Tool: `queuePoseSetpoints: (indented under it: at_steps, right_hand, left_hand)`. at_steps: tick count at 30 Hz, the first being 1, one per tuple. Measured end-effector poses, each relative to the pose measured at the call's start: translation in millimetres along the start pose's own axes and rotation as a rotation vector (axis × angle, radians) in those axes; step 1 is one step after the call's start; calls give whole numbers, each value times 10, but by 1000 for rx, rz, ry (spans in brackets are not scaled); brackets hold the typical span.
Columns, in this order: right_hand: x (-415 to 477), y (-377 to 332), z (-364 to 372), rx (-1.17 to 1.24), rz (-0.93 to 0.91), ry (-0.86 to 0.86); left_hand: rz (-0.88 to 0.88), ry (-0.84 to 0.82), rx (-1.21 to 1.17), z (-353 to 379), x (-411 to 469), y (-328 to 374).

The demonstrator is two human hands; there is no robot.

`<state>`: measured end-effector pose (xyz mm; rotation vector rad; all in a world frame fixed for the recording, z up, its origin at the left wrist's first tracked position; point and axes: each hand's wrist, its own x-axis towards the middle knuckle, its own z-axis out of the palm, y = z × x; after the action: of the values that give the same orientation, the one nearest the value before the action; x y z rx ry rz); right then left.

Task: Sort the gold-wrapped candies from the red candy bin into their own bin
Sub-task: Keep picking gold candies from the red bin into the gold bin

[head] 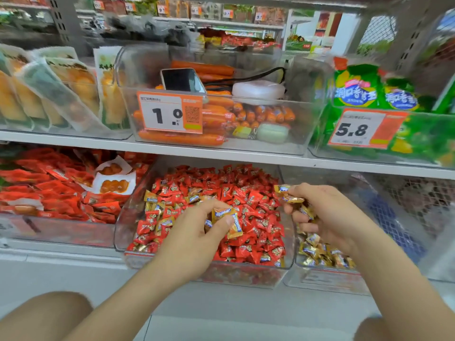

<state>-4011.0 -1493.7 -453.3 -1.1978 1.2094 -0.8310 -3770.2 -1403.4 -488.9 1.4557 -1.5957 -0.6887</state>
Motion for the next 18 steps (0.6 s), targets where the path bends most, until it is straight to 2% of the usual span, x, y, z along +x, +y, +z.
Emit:
queuePoseSetpoints:
  at_steps: [3,6,8,11,14,16,18]
  right_hand:
    - [-23,213,-470,-107,-6,173]
    - [14,491,-934,-491,-37,340]
    - [31,630,-1142,-625,-38,360]
    - [32,746,-1314,-594,-28,302]
    - [-8,722,-1417,-443,-134,247]
    - [-31,695,-1505,-445,-195,240]
    - [-63,694,-1567,-519,-218,287]
  left_hand:
    - [18,-80,-12,301,2,235]
    - [51,-129,9,703,135,506]
    - [65,-144,36,1018,280,657]
    - [11,-165,110,1535,600,771]
    - [-31,-196,282,1972,879,774]
    - [-66,-285,371,2119,1007,738]
    - [-36,-441,416,2173,1083,701]
